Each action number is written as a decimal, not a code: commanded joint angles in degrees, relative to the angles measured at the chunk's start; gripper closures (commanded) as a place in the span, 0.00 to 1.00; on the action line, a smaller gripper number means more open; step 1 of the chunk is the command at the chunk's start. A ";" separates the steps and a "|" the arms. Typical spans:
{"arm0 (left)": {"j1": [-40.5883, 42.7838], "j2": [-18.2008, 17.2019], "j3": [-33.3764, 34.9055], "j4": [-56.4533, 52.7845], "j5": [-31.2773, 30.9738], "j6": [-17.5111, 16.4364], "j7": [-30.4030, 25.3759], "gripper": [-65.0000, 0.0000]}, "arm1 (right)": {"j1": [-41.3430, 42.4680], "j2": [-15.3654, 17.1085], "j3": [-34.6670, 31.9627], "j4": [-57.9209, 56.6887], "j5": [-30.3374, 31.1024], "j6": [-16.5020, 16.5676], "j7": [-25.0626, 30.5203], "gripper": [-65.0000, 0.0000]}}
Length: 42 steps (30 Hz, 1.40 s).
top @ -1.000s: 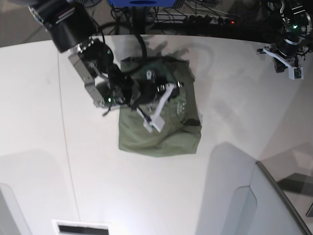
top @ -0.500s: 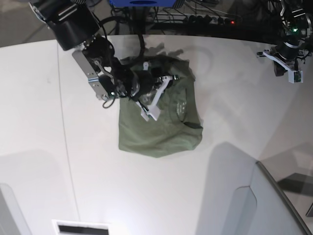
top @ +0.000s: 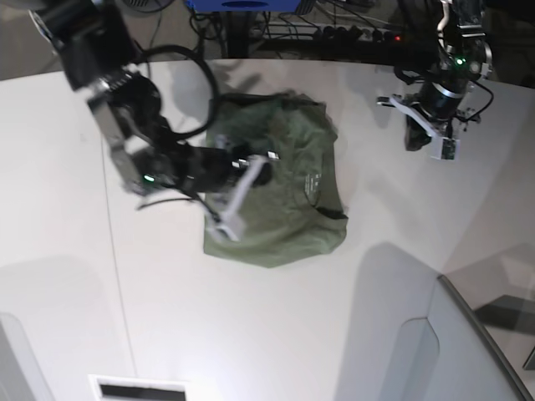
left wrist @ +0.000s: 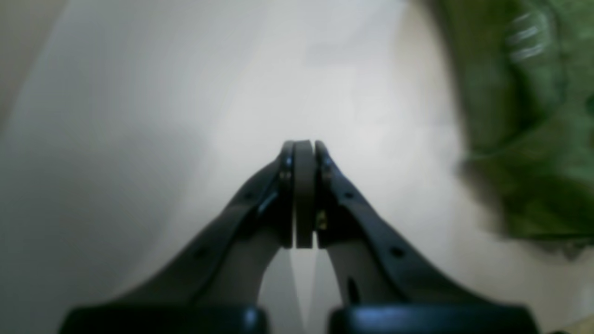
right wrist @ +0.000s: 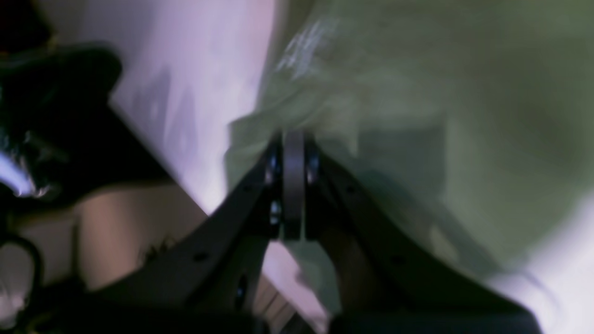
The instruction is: Layout the t-shirt on the table in an organized manner, then fold the t-shirt properly
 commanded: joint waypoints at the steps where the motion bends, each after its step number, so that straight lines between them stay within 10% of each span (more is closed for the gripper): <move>1: 1.72 0.31 0.36 3.16 -0.64 -0.01 -1.45 1.00 | -1.29 0.44 1.19 3.54 0.95 0.76 0.07 1.00; 16: 12.27 10.42 9.06 12.30 -0.73 -0.01 -1.80 1.00 | -12.10 14.59 12.36 9.52 0.78 1.11 7.90 1.00; 21: 10.51 9.80 8.88 8.08 -5.92 -0.01 -2.06 0.34 | -12.10 14.68 12.27 8.47 0.78 1.11 7.90 1.00; 24: 8.49 8.22 7.65 2.89 -12.51 -0.01 -3.82 0.14 | -12.10 14.68 12.18 7.06 0.78 1.19 7.99 1.00; 30: 7.17 6.72 9.06 -3.44 -15.06 -0.01 -13.84 0.27 | -12.01 14.68 12.18 3.72 0.78 1.19 9.13 1.00; 42: 3.39 6.55 9.67 -8.18 -15.41 -0.01 -13.93 0.46 | -11.75 14.68 12.36 1.26 0.78 1.19 10.36 1.00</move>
